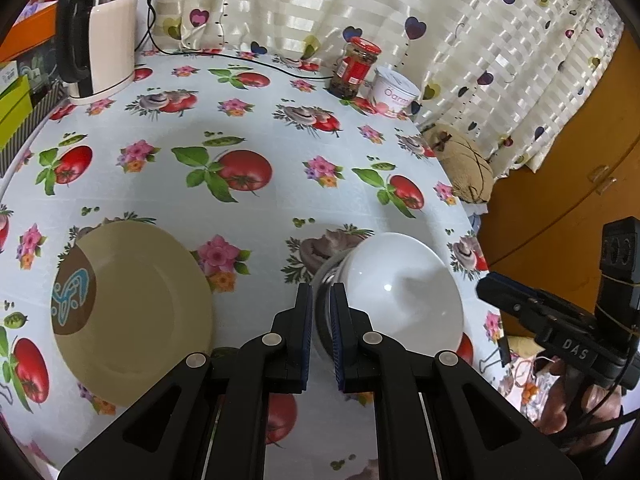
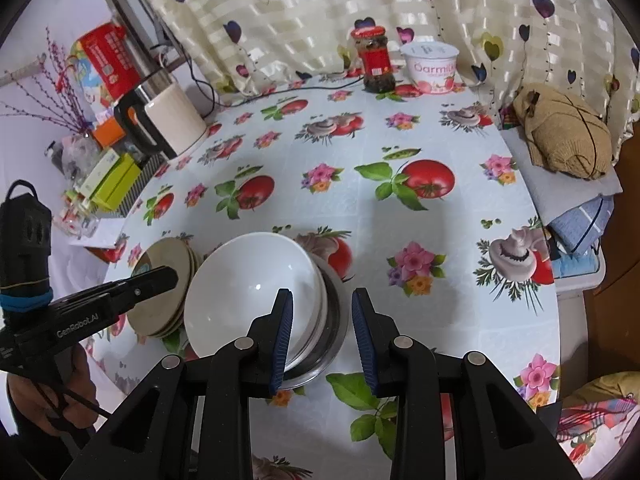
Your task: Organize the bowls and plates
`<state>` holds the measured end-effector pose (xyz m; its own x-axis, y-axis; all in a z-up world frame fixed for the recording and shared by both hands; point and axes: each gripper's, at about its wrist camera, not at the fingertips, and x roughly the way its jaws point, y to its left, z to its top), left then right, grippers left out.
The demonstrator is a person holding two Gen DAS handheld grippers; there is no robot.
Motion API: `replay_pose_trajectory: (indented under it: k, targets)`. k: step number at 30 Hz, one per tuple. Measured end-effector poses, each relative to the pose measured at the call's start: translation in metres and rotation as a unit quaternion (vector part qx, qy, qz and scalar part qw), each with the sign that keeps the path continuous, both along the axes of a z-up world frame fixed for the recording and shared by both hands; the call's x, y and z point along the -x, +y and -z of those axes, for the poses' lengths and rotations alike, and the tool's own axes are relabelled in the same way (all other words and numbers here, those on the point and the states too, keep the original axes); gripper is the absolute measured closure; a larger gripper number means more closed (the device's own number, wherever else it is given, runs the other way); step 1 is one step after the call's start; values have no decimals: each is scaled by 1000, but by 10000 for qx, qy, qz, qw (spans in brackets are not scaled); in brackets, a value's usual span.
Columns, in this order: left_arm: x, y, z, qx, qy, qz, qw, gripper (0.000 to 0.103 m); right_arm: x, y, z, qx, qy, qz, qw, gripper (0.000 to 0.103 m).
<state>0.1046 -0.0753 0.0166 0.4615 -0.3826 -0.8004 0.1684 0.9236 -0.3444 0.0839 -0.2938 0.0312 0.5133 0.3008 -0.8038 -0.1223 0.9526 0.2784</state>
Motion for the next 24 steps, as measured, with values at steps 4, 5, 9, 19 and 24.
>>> replay_pose_trajectory:
  k: [4,5,9,19,24]
  targets:
    - [0,2,2,-87,-41,-32,9999,94,1,-7,0,-38,-32,60,10000,73]
    - [0,3,3,-111,-40,-46,9999,94,1,-8,0,-43,-22,62,10000,73]
    - [0,5,7,-163,-39,-75,9998,94,1,-14,3,-59,-32,114,9999,73]
    - [-1,8,16,-209,31,-127,9997,94,3,-26,11,10,-167,181,9997,66]
    - [-1,8,20,-208,81,-117,9997,94,2,-29,17,-31,-55,184,9998,62]
